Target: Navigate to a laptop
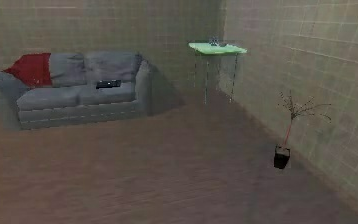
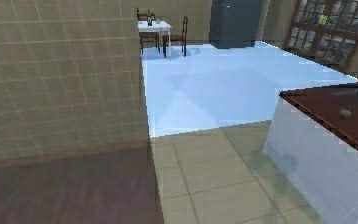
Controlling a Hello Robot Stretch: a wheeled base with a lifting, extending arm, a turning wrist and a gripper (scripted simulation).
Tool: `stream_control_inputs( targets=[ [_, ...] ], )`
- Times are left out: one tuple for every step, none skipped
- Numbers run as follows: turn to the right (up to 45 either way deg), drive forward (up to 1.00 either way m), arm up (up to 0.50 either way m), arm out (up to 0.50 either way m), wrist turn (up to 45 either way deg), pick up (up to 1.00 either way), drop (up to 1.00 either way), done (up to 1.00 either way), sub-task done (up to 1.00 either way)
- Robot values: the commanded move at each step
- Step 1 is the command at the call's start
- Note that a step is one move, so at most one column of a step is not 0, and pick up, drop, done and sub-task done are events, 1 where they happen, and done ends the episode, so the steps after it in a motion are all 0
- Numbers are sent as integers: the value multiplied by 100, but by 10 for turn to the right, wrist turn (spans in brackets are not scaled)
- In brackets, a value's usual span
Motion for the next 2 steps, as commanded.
stream_control_inputs(
  targets=[
    [0, 100, 0, 0, 0, 0, 0, 0, 0],
    [0, 100, 0, 0, 0, 0, 0, 0, 0]
  ],
)
